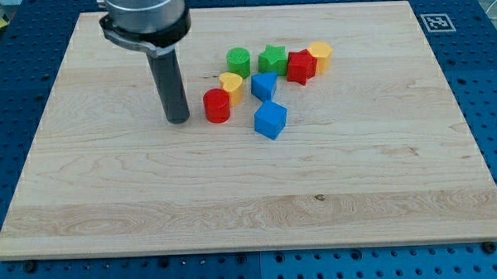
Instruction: Push red circle to the bottom of blue cube
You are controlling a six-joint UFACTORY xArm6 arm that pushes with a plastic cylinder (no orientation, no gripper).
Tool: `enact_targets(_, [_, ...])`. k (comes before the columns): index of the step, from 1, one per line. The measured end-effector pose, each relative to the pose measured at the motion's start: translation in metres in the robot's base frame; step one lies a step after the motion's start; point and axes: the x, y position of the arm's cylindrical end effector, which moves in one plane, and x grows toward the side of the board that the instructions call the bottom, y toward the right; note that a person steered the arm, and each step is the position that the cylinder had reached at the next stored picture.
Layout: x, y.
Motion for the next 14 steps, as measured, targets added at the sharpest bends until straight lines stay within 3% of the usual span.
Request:
enact_targets(2, [-0.041, 0.007])
enact_targets(4, [-0.041, 0.034])
enact_targets(11, [0.026, 0.064])
enact_targets(14, [0.029, 0.089])
